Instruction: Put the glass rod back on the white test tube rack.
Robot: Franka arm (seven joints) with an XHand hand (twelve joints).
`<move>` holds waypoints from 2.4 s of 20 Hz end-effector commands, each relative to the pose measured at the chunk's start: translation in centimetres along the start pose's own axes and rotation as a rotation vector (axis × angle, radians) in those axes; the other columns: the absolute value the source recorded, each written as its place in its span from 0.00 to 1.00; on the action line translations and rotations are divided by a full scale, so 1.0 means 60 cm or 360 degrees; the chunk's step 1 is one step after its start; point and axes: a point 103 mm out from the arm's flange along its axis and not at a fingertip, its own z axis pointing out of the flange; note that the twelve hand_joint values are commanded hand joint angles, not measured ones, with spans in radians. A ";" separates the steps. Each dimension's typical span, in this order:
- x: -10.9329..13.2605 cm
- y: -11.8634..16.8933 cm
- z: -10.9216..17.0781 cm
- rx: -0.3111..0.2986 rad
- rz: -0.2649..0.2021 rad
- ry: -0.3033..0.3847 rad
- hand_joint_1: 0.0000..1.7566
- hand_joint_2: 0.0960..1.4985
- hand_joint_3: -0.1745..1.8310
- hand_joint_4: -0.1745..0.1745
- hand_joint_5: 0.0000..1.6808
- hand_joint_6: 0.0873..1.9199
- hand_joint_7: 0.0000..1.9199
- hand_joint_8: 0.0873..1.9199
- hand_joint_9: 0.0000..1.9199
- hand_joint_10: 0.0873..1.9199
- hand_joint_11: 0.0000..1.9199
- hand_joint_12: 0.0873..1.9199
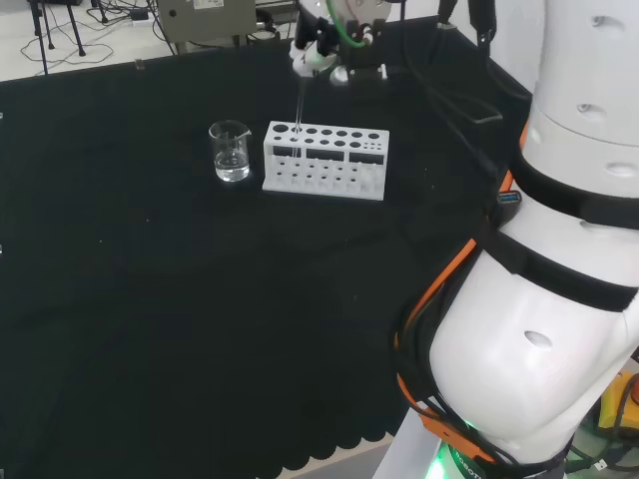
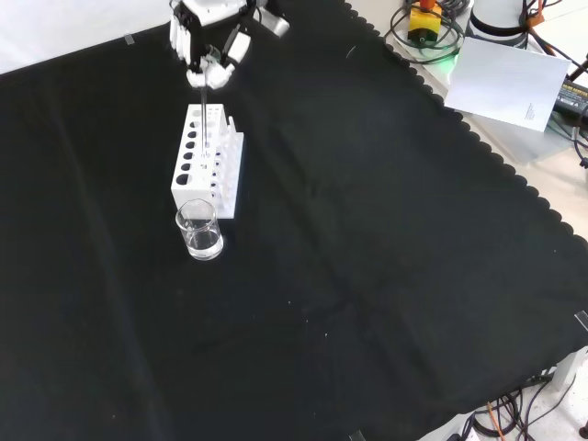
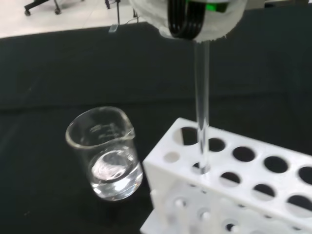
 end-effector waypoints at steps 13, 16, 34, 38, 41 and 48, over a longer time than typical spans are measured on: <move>0.028 0.049 0.048 0.0100 -0.0061 0.0007 0.75 0.56 0.23 0.00 0.80 0.00 0.64 0.47 0.88 0.35 0.62 0.41; 0.027 0.051 0.039 0.0087 -0.0054 -0.0002 0.75 0.56 0.23 0.00 0.80 0.00 0.64 0.47 0.88 0.35 0.62 0.41; 0.021 0.073 0.050 0.0095 -0.0013 -0.0012 0.75 0.56 0.23 0.00 0.80 0.00 0.64 0.47 0.88 0.35 0.62 0.41; 0.017 0.073 0.049 0.0085 0.0000 -0.0007 0.75 0.56 0.23 0.00 0.80 0.00 0.64 0.47 0.88 0.35 0.62 0.41; 0.010 0.078 0.048 0.0094 0.0024 -0.0002 0.75 0.56 0.23 0.00 0.80 0.00 0.64 0.47 0.88 0.35 0.62 0.41; -0.001 0.083 0.045 0.0071 0.0057 -0.0020 0.75 0.56 0.23 0.00 0.80 0.00 0.64 0.47 0.88 0.35 0.62 0.41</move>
